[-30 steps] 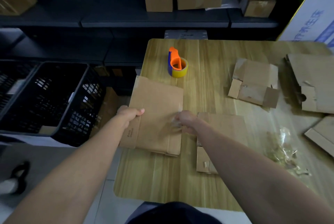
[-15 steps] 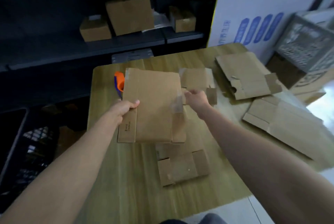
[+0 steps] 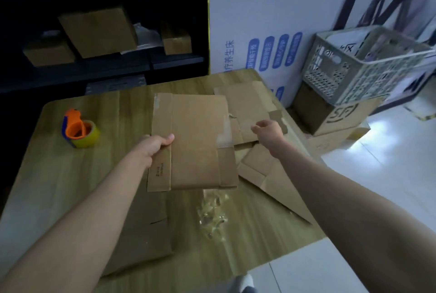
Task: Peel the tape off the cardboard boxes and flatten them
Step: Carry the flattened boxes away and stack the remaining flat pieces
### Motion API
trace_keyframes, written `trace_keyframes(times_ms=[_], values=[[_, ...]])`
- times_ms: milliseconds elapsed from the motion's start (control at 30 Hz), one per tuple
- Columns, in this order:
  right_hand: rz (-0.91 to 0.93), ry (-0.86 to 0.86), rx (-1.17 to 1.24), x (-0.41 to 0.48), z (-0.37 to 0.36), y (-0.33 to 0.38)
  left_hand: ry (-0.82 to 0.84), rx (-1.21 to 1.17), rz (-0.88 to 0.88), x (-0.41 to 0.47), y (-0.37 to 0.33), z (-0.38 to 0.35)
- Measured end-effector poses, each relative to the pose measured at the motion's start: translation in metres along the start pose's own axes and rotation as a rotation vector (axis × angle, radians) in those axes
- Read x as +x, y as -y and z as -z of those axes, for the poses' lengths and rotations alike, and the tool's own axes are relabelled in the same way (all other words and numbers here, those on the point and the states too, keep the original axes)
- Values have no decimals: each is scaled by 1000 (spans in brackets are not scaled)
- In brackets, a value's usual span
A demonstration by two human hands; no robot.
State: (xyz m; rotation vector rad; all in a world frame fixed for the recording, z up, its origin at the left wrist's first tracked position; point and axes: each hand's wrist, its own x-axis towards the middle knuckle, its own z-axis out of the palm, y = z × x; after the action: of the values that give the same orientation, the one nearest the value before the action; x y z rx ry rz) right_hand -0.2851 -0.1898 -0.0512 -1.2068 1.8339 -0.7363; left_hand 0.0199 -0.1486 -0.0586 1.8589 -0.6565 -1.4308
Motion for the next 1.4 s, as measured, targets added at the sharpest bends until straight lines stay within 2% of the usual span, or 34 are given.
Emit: trace_keyframes(times_ms=[200,400,633,900,1100,1267,1400], values=[[-19,-3,-26,37,54,-18,-28,-60,27,-3,0,-43],[-15,-14,-42,64,57,-12,-46,-49,35,10,-12,-50],[-32,-40,-191,123,59,-13,-88,-83,45,36,-17,-58],[-70,87,-485,202,49,-30,-236,-170,67,55,-25,-78],[-130,265,-379,237,39,-42,-364,-222,99,71,-9,-102],[-217,229,-523,257,28,-42,-444,-230,93,89,6,-119],[-286,225,-617,266,20,-34,-435,-223,102,99,6,-125]])
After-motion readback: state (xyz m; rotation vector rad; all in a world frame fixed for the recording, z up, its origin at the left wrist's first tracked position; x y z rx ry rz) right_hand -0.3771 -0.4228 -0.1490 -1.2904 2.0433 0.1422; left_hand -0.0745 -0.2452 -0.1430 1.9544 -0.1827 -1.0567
